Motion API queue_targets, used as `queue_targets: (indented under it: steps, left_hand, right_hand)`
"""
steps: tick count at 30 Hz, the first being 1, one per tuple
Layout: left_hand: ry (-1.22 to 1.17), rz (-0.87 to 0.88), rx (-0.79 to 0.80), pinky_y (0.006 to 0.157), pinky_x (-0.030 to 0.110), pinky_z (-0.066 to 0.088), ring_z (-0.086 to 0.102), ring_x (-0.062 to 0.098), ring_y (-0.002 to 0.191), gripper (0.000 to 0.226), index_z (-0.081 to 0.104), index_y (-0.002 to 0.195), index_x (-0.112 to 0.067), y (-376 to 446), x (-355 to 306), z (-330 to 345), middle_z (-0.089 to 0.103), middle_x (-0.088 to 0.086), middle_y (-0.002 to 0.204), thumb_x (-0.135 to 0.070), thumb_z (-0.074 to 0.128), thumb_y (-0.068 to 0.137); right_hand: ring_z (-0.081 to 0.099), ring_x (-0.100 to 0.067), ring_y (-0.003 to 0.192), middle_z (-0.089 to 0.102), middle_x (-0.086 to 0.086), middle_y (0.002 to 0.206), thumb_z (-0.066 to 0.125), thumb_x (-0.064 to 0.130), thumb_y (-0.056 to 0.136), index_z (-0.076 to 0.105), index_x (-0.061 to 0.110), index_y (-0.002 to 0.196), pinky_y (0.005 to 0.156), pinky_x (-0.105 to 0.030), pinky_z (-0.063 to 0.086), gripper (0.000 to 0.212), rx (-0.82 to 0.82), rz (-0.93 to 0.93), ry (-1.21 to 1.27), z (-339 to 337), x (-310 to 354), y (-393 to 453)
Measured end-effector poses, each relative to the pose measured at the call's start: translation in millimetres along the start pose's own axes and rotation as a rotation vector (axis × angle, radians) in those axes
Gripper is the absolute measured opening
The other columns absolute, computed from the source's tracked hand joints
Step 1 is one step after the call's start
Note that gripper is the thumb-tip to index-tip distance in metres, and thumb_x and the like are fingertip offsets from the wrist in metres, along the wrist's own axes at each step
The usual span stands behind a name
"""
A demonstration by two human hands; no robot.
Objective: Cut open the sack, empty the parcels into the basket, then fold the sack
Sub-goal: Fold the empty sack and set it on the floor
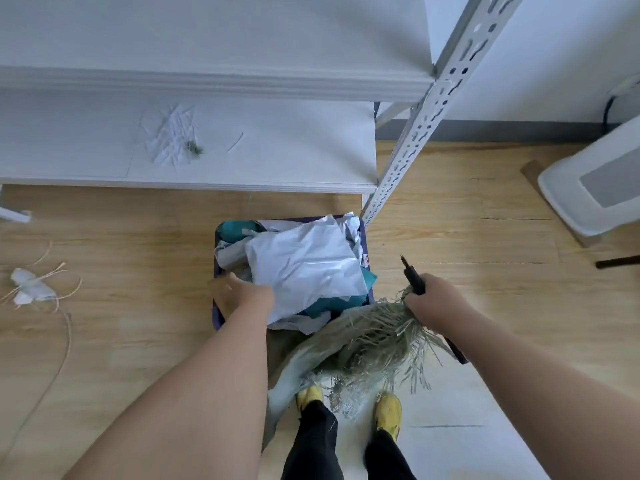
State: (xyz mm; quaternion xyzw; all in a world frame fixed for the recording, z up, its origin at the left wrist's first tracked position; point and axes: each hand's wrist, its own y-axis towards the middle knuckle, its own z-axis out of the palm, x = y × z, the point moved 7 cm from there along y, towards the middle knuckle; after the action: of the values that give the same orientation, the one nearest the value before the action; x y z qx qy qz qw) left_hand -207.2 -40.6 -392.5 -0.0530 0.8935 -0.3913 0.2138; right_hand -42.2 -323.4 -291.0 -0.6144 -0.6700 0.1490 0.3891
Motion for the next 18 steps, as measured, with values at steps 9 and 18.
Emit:
queue_targets:
  steps: [9,18]
  left_hand:
    - [0.056,0.208,0.342,0.096,0.027,0.039,0.046,0.028,0.126,0.054,0.037,0.144,-0.017,-32.0,14.0,19.7,0.044,0.004,0.143,-0.007,0.049,0.092]
    - [0.533,0.642,0.677,0.079,0.027,0.045,0.051,0.021,0.122,0.08,0.024,0.148,-0.034,-158.5,7.3,61.1,0.041,-0.005,0.148,-0.005,0.062,0.084]
  right_hand:
    - [0.052,-0.027,0.067,0.053,-0.005,0.067,0.05,0.017,0.086,0.056,0.012,0.091,0.065,-0.033,0.044,0.009,0.085,0.003,0.027,18.9,19.6,-7.6]
    - [0.04,-0.018,0.049,0.049,-0.005,0.058,0.048,0.007,0.085,0.053,0.011,0.068,0.046,-0.022,0.033,0.018,0.065,-0.074,0.3,-16.4,23.6,-61.0]
